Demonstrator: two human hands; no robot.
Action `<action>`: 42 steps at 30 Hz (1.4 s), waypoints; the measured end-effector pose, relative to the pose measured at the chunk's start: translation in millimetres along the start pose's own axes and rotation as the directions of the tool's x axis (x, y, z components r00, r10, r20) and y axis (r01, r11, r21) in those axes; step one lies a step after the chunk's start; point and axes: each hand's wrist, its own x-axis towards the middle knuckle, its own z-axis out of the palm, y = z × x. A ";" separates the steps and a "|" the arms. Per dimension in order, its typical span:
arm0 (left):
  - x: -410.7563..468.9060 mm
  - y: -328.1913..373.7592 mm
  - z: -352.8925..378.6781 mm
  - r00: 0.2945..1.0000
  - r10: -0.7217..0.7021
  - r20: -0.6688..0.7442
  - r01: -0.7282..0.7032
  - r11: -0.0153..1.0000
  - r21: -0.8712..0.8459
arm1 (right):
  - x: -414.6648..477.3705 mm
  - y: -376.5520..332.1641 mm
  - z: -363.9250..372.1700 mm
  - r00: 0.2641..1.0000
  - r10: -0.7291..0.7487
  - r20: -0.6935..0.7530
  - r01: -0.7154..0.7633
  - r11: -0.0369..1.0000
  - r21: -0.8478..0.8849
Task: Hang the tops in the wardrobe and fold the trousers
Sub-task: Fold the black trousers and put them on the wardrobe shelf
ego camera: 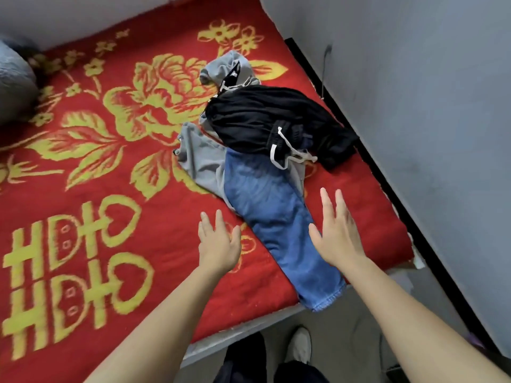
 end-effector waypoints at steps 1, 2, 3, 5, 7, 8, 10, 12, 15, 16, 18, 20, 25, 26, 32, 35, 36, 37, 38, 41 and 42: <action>17.3 -3.2 14.1 0.999 -0.038 0.019 0.039 0.998 -0.044 | 5.5 2.3 21.0 0.999 0.049 -0.006 -0.048 0.996 0.078; 34.5 -5.9 28.1 0.996 -0.077 0.040 0.081 0.992 -0.095 | 10.5 4.6 42.6 0.995 0.096 -0.006 -0.094 0.986 0.136; 50.8 -7.5 41.2 0.992 -0.109 0.058 0.117 0.982 -0.146 | 15.3 7.1 62.7 0.991 0.136 -0.005 -0.133 0.976 0.175; 80.9 -10.1 67.0 0.988 -0.137 0.064 0.148 0.964 -0.219 | 26.2 12.4 99.3 0.983 0.181 -0.005 -0.176 0.965 0.197; 104.8 -10.8 90.9 0.990 -0.130 0.062 0.143 0.948 -0.285 | 36.9 15.5 127.4 0.982 0.186 -0.013 -0.182 0.969 0.167; 114.0 -10.7 101.7 0.987 -0.141 0.080 0.160 0.927 -0.339 | 42.3 16.4 139.0 0.981 0.192 -0.012 -0.188 0.971 0.148; 127.5 -12.0 119.8 0.970 -0.214 0.111 0.241 0.845 -0.477 | 50.3 18.6 156.2 0.957 0.290 0.018 -0.289 0.945 0.155; 135.3 -15.1 128.1 0.955 -0.286 0.083 0.279 0.763 -0.583 | 51.2 20.1 165.9 0.913 0.406 0.047 -0.408 0.896 0.178; 136.3 -27.8 123.3 0.977 -0.213 0.020 0.188 0.810 -0.555 | 38.8 9.0 171.4 0.956 0.271 0.110 -0.286 0.947 0.146; 134.2 -34.5 117.4 0.982 -0.187 -0.007 0.156 0.840 -0.519 | 33.9 1.5 171.8 0.965 0.208 0.159 -0.232 0.961 0.153; 129.5 -52.2 103.2 0.984 -0.173 -0.037 0.134 0.865 -0.483 | 27.7 -15.8 169.8 0.956 0.139 0.258 -0.192 0.962 0.193; 125.2 -75.0 89.3 0.982 -0.176 -0.073 0.127 0.890 -0.438 | 25.5 -32.9 167.5 0.923 0.129 0.362 -0.230 0.940 0.253; 108.4 -121.4 65.3 0.984 -0.151 -0.094 0.116 0.945 -0.307 | 20.9 -58.2 173.4 0.796 0.131 0.591 -0.303 0.932 0.201; 104.1 -128.4 62.9 0.984 -0.151 -0.091 0.120 0.951 -0.284 | 19.1 -61.6 176.1 0.783 0.130 0.609 -0.290 0.941 0.172; 90.3 -177.4 57.3 0.982 -0.177 -0.067 0.158 0.961 -0.225 | 35.3 -86.0 189.7 0.809 0.175 0.561 -0.450 0.798 0.400; 86.6 -212.3 57.3 0.970 -0.236 -0.057 0.225 0.962 -0.155 | 58.5 -105.0 196.6 0.811 0.171 0.560 -0.480 0.741 0.469; 85.5 -222.1 57.7 0.965 -0.260 -0.047 0.251 0.958 -0.139 | 62.6 -111.8 199.6 0.804 0.151 0.575 -0.478 0.739 0.475; 85.3 -229.4 58.1 0.960 -0.277 -0.031 0.271 0.954 -0.128 | 64.0 -118.2 201.7 0.798 0.129 0.588 -0.467 0.749 0.470; 86.9 -234.0 58.4 0.958 -0.288 -0.010 0.285 0.951 -0.119 | 64.3 -123.1 203.8 0.794 0.115 0.597 -0.452 0.768 0.453; 101.0 -235.9 56.8 0.948 -0.312 0.057 0.316 0.943 -0.107 | 69.0 -131.2 205.9 0.824 0.115 0.555 -0.366 0.855 0.367; 106.8 -235.1 55.8 0.945 -0.318 0.073 0.324 0.941 -0.098 | 75.5 -133.0 204.5 0.856 0.144 0.497 -0.350 0.869 0.350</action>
